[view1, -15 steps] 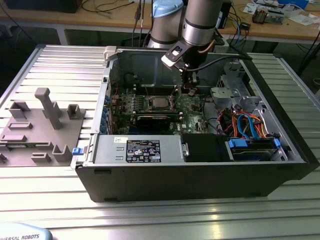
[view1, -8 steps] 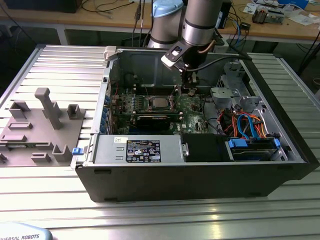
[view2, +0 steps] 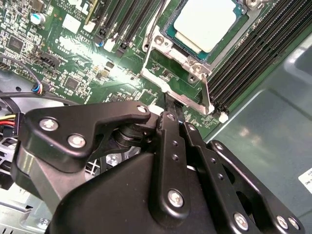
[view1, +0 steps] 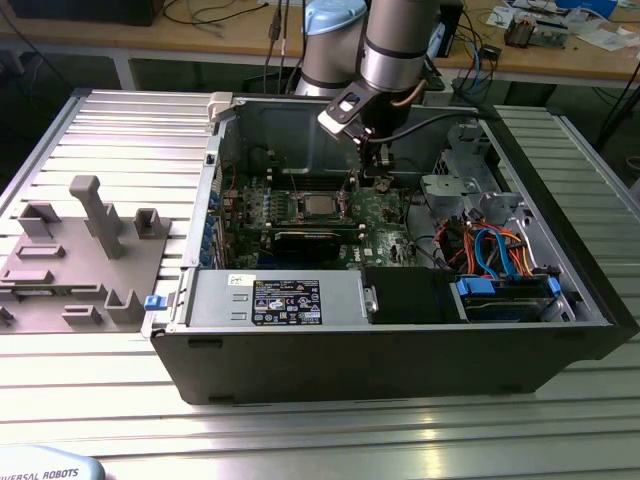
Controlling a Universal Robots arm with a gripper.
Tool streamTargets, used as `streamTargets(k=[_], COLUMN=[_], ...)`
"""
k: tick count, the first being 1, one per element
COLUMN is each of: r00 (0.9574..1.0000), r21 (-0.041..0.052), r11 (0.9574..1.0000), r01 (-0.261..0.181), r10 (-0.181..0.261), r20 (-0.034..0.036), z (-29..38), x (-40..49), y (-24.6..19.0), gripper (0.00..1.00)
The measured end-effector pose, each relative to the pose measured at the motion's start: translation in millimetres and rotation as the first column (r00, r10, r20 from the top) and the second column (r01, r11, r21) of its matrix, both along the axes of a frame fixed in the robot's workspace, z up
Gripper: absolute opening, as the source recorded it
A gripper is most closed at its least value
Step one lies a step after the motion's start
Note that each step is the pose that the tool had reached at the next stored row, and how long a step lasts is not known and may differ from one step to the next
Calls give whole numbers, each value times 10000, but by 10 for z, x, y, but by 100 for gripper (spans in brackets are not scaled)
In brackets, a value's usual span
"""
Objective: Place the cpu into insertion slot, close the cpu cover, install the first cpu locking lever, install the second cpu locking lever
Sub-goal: 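Close the cpu cover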
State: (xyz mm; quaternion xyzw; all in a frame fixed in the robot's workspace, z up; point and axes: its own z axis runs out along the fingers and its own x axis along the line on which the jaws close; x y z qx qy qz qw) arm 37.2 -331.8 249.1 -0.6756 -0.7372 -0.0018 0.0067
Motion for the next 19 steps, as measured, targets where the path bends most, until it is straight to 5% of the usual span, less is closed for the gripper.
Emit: streamTargets(k=[19], r00=[9994], r21=[0], r11=[9994], r01=[337], r10=[-337], r20=[0], z=[-17], x=[-146], y=[0], gripper=[11])
